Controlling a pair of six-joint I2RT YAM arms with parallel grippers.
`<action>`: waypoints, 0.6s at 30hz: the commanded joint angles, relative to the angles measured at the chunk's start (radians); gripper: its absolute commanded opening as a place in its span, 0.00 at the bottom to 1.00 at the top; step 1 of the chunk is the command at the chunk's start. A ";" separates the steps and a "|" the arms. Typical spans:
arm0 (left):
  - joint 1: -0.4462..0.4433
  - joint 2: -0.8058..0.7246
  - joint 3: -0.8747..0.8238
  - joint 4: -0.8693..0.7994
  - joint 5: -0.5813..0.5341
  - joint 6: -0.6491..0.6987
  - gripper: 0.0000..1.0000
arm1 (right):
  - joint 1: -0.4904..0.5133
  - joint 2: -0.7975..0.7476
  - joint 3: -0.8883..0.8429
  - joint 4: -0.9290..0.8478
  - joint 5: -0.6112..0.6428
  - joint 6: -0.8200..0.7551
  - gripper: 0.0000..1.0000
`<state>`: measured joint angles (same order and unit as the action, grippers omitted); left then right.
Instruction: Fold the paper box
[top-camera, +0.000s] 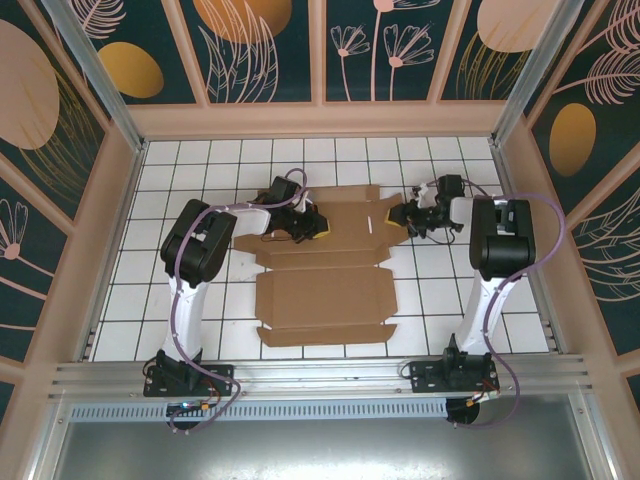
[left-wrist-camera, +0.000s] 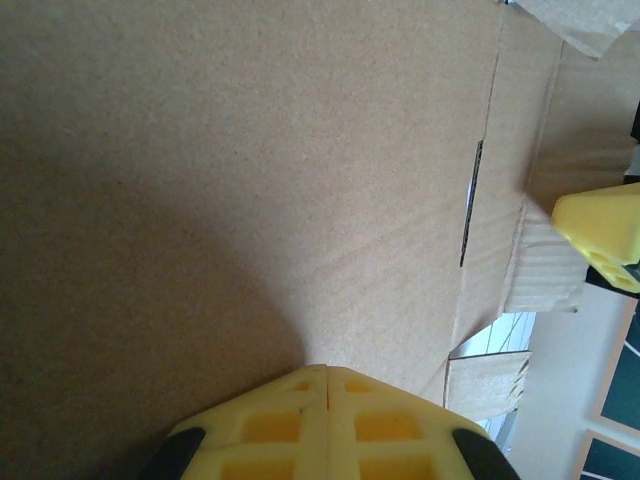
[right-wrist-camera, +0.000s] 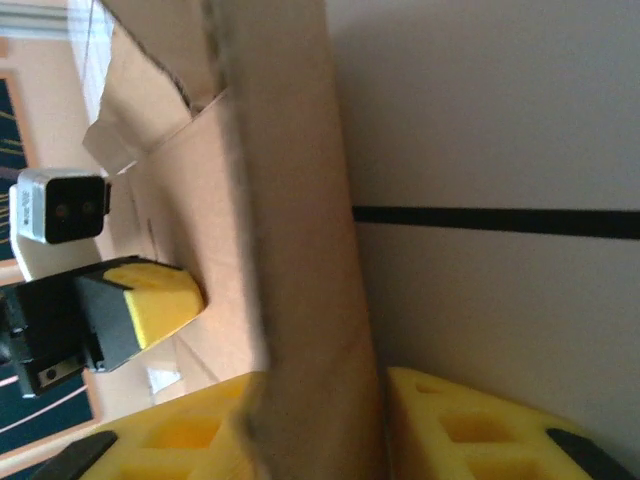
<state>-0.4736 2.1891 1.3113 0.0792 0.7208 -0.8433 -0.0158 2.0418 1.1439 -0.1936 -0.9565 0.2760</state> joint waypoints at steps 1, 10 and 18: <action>0.001 0.037 -0.034 0.013 0.011 0.022 0.00 | 0.017 0.026 -0.025 0.009 -0.070 0.019 0.33; 0.003 0.026 -0.071 0.042 0.014 0.018 0.00 | 0.026 -0.045 -0.036 -0.014 -0.003 0.012 0.16; -0.002 0.008 -0.076 0.065 -0.001 -0.007 0.00 | 0.097 -0.166 0.047 -0.190 0.345 -0.071 0.03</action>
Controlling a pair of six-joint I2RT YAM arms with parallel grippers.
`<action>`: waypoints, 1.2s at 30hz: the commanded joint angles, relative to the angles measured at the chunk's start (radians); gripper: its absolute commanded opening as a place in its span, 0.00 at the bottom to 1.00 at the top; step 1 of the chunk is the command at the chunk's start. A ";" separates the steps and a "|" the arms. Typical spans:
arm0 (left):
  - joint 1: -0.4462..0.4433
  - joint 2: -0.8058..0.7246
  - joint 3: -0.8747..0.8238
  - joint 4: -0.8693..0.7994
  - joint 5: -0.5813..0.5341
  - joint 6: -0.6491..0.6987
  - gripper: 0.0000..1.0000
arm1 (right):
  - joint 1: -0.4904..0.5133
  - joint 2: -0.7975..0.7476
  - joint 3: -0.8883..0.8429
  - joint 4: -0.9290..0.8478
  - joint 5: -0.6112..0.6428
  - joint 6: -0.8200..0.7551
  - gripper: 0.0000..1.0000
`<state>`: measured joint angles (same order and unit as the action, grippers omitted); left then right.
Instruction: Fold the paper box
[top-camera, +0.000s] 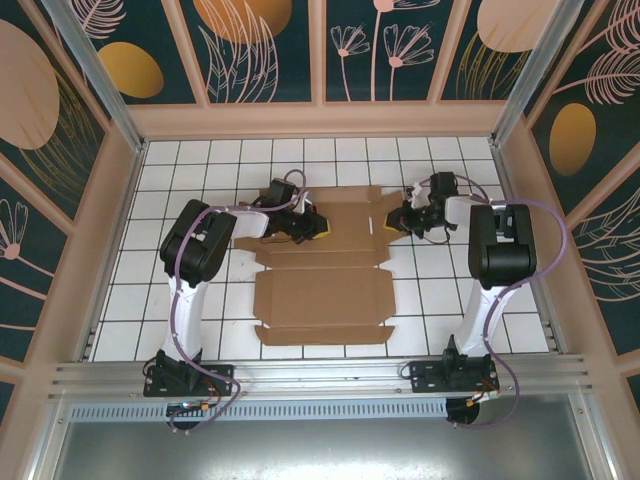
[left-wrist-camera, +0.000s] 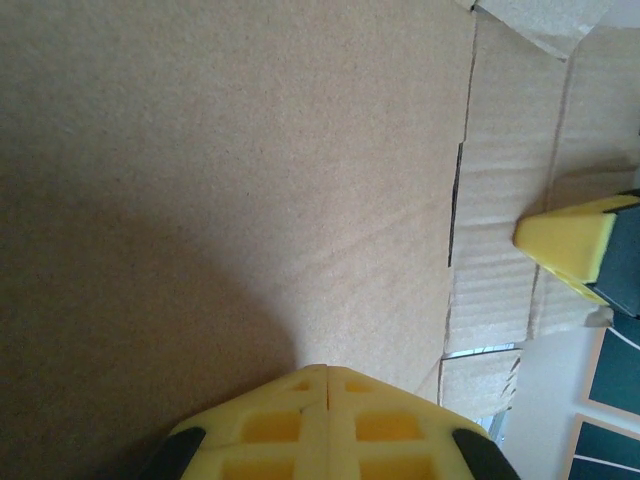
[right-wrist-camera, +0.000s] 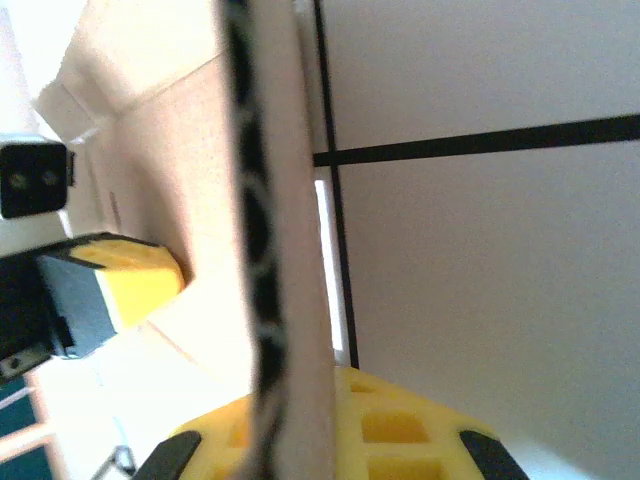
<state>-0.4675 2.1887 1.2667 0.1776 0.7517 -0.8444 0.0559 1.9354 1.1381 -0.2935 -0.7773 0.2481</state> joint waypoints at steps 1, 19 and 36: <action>-0.009 0.005 -0.030 -0.032 -0.034 -0.008 0.00 | 0.037 -0.069 0.063 -0.110 0.207 -0.058 0.02; -0.105 -0.014 0.000 0.004 -0.055 -0.090 0.00 | 0.279 -0.074 0.267 -0.427 0.777 -0.036 0.03; -0.107 0.006 -0.024 0.029 -0.086 -0.140 0.00 | 0.512 0.023 0.320 -0.498 1.000 0.089 0.13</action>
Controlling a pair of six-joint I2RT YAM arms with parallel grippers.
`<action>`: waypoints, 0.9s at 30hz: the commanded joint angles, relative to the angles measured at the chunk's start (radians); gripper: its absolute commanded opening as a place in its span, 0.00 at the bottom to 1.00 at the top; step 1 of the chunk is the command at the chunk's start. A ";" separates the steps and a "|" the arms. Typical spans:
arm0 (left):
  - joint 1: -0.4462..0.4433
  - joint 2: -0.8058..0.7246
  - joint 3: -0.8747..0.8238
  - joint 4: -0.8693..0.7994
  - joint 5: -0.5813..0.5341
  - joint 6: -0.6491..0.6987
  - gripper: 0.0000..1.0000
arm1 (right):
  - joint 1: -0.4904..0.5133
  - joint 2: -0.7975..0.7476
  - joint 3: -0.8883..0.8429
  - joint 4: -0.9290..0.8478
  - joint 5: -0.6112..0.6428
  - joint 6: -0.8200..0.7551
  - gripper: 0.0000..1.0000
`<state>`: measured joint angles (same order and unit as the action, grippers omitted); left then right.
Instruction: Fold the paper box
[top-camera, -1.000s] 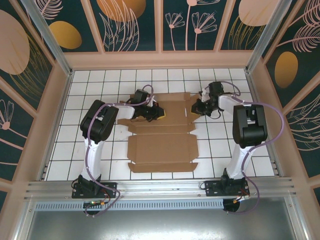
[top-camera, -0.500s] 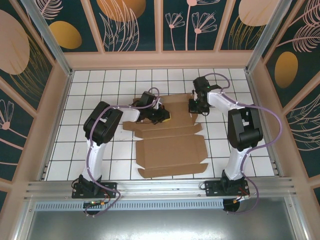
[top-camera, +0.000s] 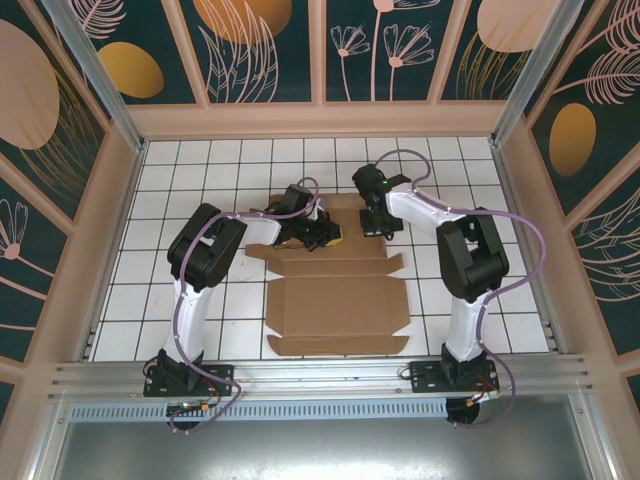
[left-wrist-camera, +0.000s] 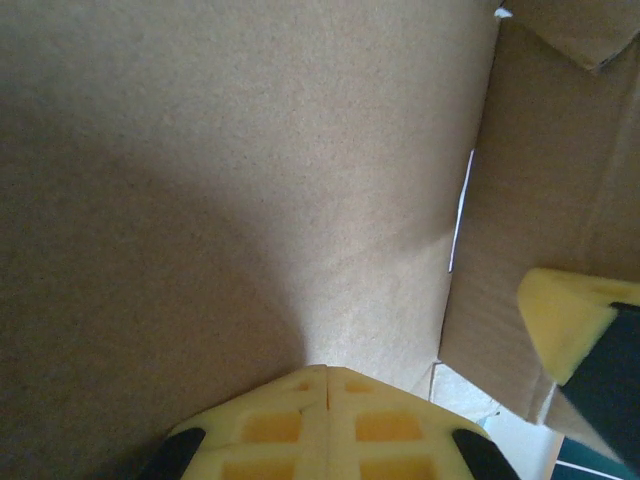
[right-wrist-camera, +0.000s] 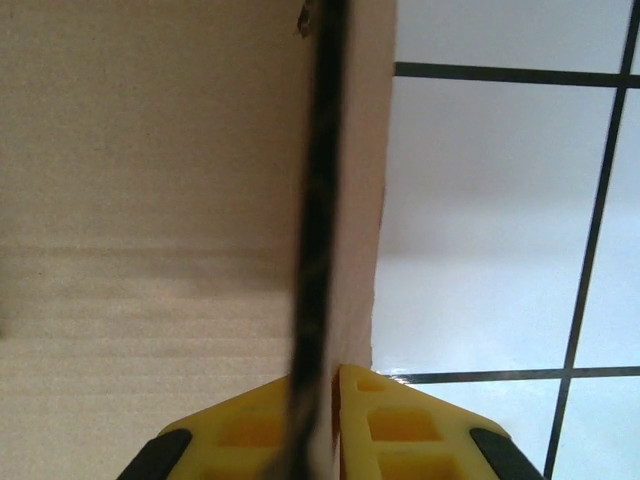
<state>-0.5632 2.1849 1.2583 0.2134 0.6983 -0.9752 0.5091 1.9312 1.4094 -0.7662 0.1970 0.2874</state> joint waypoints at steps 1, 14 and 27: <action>-0.011 0.009 -0.017 -0.009 -0.035 -0.009 0.00 | 0.072 0.038 0.062 -0.031 0.042 0.054 0.15; -0.010 0.005 -0.020 -0.017 -0.045 -0.005 0.00 | 0.136 0.149 0.155 -0.097 0.154 0.077 0.41; 0.022 -0.038 -0.039 -0.083 -0.088 0.058 0.00 | 0.043 -0.054 0.053 -0.058 0.210 -0.008 0.21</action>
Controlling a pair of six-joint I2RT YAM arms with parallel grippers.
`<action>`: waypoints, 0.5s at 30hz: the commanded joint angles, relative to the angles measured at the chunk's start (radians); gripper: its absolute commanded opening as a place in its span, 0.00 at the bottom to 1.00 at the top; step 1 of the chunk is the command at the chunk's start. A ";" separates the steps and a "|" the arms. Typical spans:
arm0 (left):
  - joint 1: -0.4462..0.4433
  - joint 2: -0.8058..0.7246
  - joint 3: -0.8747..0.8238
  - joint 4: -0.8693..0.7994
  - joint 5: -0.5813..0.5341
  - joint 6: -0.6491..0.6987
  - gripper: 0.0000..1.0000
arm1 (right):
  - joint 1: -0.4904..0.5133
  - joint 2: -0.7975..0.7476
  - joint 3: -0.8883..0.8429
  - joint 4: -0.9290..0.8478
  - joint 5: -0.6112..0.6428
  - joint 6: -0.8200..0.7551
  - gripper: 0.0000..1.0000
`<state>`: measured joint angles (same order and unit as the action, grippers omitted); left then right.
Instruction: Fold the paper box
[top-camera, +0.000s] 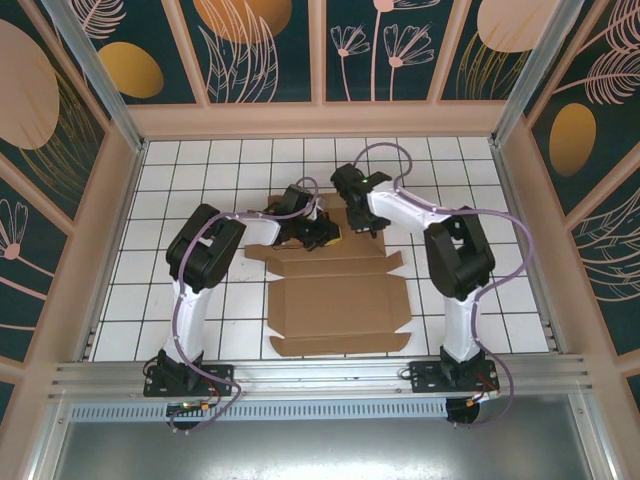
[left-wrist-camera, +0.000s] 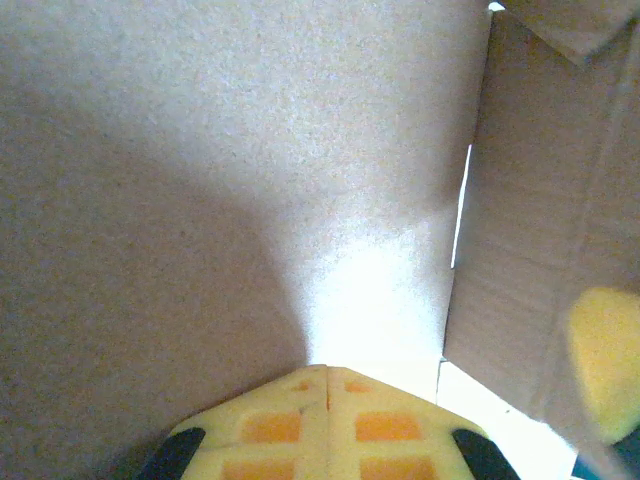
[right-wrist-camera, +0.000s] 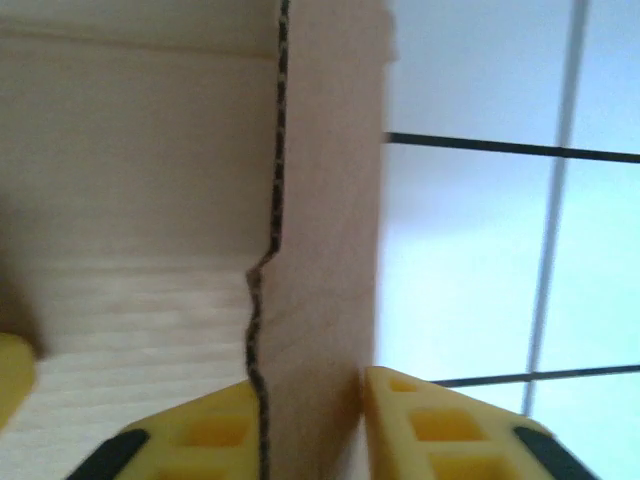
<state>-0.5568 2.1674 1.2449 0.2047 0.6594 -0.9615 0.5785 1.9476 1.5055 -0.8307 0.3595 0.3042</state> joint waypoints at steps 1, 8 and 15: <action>0.018 -0.023 -0.027 -0.082 -0.052 0.051 0.00 | -0.040 -0.083 -0.060 0.014 0.047 -0.031 0.17; 0.020 -0.029 -0.033 -0.102 -0.067 0.074 0.00 | -0.139 -0.096 -0.152 0.078 0.078 -0.074 0.00; 0.020 -0.022 -0.005 -0.131 -0.072 0.088 0.00 | -0.090 0.085 -0.074 0.054 0.276 -0.050 0.00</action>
<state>-0.5480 2.1456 1.2373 0.1638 0.6250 -0.9062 0.4641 1.9602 1.3914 -0.7586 0.4591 0.2413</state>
